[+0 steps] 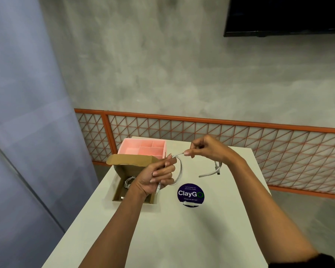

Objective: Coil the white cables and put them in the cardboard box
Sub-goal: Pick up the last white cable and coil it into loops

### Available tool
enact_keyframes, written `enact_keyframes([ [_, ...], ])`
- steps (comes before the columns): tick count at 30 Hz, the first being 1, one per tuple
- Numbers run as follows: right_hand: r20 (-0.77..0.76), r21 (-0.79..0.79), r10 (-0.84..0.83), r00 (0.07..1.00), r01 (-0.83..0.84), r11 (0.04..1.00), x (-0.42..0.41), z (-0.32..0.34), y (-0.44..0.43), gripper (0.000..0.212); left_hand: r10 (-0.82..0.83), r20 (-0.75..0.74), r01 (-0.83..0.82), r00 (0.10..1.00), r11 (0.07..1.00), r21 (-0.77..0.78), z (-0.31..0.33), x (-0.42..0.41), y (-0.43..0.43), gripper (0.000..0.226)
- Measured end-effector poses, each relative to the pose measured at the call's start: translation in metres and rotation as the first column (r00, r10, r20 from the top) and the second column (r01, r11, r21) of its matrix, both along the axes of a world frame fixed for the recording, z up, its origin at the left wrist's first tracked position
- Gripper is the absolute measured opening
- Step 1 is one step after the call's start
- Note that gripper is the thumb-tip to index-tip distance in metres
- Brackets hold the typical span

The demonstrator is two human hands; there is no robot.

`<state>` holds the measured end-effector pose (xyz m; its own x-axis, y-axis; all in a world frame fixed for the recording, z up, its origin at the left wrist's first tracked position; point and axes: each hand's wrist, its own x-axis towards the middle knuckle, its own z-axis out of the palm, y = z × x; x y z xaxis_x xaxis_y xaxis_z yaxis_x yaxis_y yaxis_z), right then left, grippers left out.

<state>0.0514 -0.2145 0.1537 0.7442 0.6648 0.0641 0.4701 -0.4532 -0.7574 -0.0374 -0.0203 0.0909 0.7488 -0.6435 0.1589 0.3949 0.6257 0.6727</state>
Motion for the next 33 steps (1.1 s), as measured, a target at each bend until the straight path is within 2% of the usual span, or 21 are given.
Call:
enact_keyframes([
  [3,-0.053,-0.084,0.027,0.998,-0.032,0.996,0.004,-0.007,-0.009,0.029,0.015,0.019,-0.012,1.0,0.987,-0.159,0.006,0.001,0.005,0.026],
  [7,-0.171,-0.053,0.04,0.985,-0.049,0.997,0.004,-0.025,-0.009,0.028,0.141,0.048,-0.128,0.989,0.968,-0.216,0.014,0.006,0.009,0.027],
  [10,-0.172,-0.048,-0.011,0.985,0.003,0.999,-0.001,-0.04,-0.004,0.034,0.27,0.021,-0.259,0.963,0.942,-0.215,0.021,0.011,0.008,0.036],
  [14,-0.184,-0.162,-0.038,0.982,0.008,0.987,-0.007,-0.053,0.005,0.046,0.398,0.004,-0.392,0.917,0.906,-0.16,0.017,0.017,0.006,0.055],
  [18,-0.189,-0.348,0.044,0.981,-0.109,0.931,-0.02,-0.053,0.019,0.042,0.599,0.073,-0.604,0.797,0.794,0.075,0.023,0.023,-0.009,0.043],
  [22,-0.161,-0.449,0.093,0.983,-0.156,0.88,-0.025,-0.049,0.028,0.037,0.654,0.189,-0.677,0.732,0.669,0.308,0.023,0.028,-0.02,0.034],
  [26,-0.121,-0.493,0.11,0.987,-0.156,0.856,-0.027,-0.037,0.03,0.045,0.552,0.414,-0.685,0.724,0.506,0.523,0.016,0.025,-0.024,0.028],
  [31,-0.127,-0.485,0.143,0.982,-0.187,0.854,-0.025,-0.022,0.02,0.051,0.424,0.473,-0.629,0.772,0.404,0.664,0.011,0.023,-0.022,0.019],
  [33,-0.077,-0.515,0.143,0.987,-0.162,0.842,-0.025,-0.013,0.014,0.058,0.327,0.515,-0.605,0.793,0.316,0.731,0.009,0.026,-0.019,0.027],
])
